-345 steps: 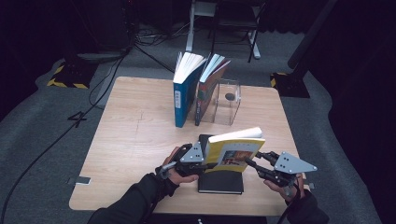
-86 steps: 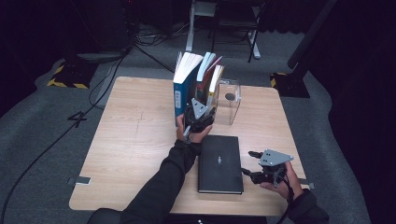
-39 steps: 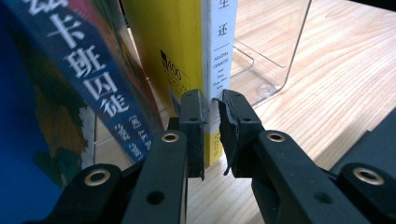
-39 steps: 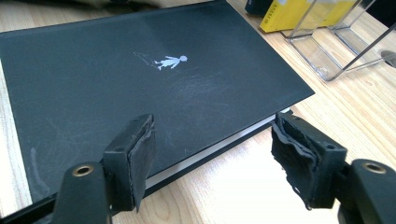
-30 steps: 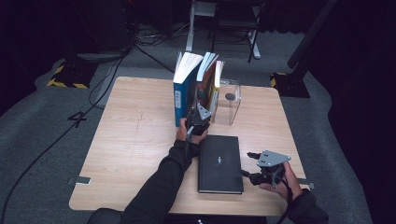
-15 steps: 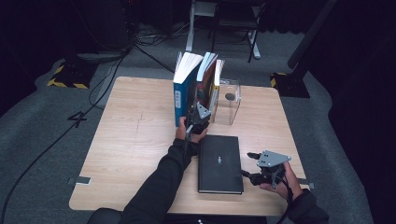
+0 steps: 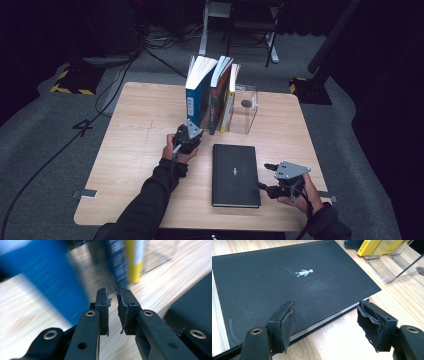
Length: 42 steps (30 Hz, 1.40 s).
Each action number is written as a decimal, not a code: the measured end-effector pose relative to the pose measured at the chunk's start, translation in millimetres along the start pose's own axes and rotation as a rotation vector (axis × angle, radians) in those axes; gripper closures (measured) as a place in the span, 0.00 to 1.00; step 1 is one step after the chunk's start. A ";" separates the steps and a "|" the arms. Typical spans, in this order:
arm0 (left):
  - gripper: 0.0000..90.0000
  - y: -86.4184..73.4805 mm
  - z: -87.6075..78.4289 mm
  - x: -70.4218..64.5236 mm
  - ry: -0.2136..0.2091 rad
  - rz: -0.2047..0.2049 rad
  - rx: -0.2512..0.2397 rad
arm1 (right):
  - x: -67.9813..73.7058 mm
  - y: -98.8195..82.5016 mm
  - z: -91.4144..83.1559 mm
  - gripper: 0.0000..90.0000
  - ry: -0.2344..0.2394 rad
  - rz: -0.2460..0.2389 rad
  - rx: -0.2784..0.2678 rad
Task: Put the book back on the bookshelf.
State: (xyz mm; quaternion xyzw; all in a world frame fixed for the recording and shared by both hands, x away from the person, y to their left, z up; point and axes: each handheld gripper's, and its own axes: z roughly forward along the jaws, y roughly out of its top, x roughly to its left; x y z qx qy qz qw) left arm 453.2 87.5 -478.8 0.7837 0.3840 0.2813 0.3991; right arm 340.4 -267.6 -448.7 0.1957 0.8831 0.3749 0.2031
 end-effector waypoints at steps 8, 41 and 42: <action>0.89 -6.3 2.3 18.8 0.040 -0.027 -0.004 | -0.1 -0.2 1.7 0.34 0.000 0.002 0.005; 0.46 -42.8 -70.9 -7.4 -0.276 0.144 0.096 | 14.8 -3.1 -8.9 0.30 0.096 0.056 0.038; 0.45 -45.8 -73.7 -11.0 -0.295 0.145 0.103 | 15.7 -3.6 -9.0 0.30 0.099 0.058 0.039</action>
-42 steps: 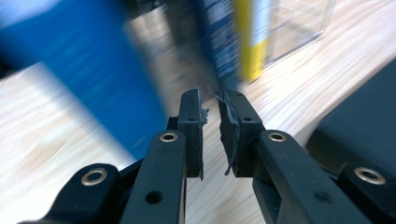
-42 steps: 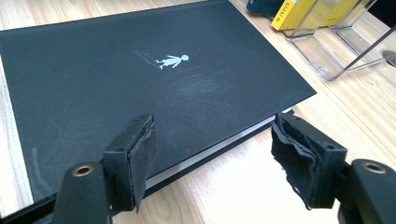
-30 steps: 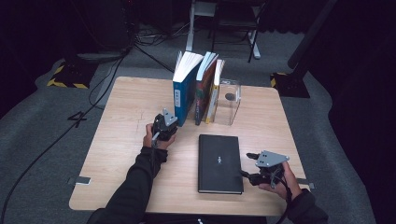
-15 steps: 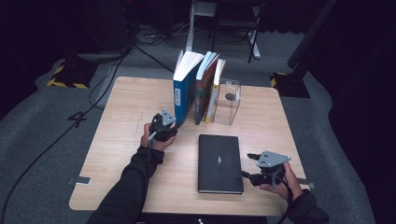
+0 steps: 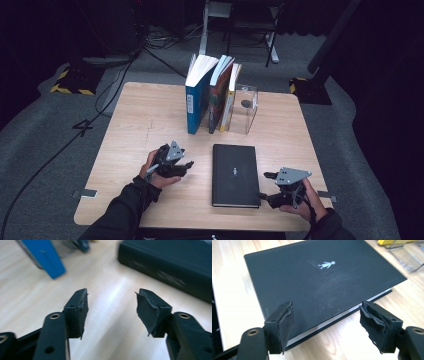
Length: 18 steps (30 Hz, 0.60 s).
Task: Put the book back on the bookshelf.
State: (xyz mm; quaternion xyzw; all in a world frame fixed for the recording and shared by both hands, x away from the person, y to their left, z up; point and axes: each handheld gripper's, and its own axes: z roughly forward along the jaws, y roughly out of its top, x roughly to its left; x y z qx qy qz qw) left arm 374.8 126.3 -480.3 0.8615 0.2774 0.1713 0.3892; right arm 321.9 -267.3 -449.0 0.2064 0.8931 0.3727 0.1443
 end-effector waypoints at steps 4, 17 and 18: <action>0.40 -11.4 -4.1 -22.5 -0.071 0.013 0.029 | 0.1 -6.8 -2.2 0.30 -0.025 -0.002 0.033; 0.29 -20.3 -0.2 -54.6 -0.166 0.081 0.107 | -1.7 -10.5 3.6 0.30 0.043 0.057 0.026; 0.29 -20.6 0.8 -55.4 -0.170 0.080 0.109 | -1.5 -10.4 4.3 0.30 0.049 0.062 0.024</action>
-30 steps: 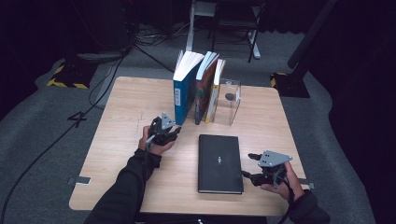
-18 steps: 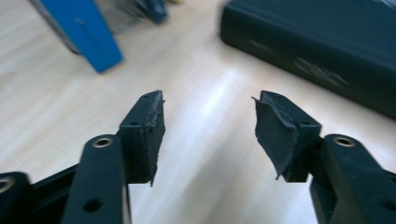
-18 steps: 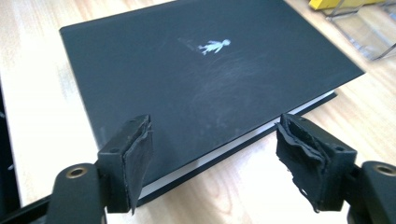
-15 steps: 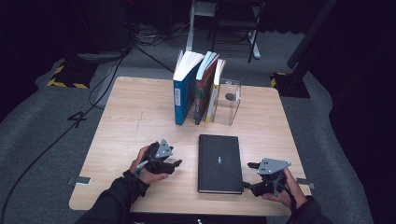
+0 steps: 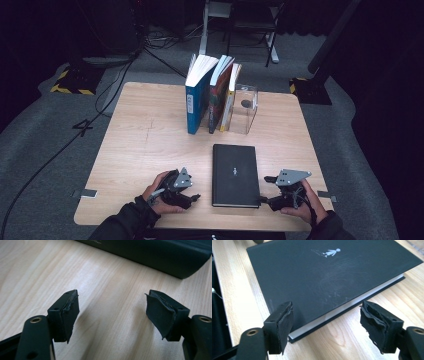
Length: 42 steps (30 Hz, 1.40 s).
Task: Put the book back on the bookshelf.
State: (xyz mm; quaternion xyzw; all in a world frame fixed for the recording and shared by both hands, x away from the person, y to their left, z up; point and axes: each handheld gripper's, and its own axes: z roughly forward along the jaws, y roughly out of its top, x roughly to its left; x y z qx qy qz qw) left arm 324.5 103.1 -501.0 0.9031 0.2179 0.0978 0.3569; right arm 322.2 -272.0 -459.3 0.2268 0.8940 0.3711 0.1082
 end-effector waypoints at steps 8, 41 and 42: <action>0.24 1.4 5.5 -0.2 -0.031 -0.006 -0.013 | -3.2 1.4 11.2 0.25 0.041 0.048 -0.005; 0.17 24.8 23.3 -35.2 0.026 0.052 -0.004 | -5.3 9.6 25.9 0.19 0.083 0.087 -0.006; 0.17 23.6 22.3 -32.4 0.024 0.035 -0.001 | -4.3 10.2 25.7 0.20 0.084 0.081 -0.006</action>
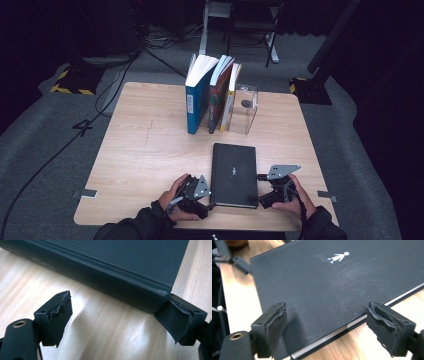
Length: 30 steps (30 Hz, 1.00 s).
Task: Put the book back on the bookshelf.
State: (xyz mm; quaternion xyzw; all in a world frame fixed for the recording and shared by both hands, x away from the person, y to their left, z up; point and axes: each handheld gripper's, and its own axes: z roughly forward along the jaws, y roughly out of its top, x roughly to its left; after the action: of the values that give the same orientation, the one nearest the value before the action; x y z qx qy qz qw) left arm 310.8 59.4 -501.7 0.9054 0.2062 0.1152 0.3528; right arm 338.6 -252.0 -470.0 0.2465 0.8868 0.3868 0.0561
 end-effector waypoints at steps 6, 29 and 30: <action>0.16 -5.7 -3.2 18.9 0.024 -0.057 0.007 | 5.9 2.3 1.3 0.25 0.012 -0.025 -0.004; 0.13 -9.4 3.0 89.8 -0.046 -0.060 0.003 | -7.5 -11.6 16.1 0.29 -0.233 -0.027 0.028; 0.12 -9.3 3.2 89.8 -0.046 -0.061 0.003 | -7.5 -10.8 19.2 0.28 -0.241 -0.023 0.021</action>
State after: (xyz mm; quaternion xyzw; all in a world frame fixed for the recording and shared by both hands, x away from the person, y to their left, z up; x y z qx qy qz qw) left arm 389.0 104.5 -504.7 0.9017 0.2257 0.0834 0.3592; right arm 346.4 -249.2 -491.7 0.2815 0.8805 0.3442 0.1643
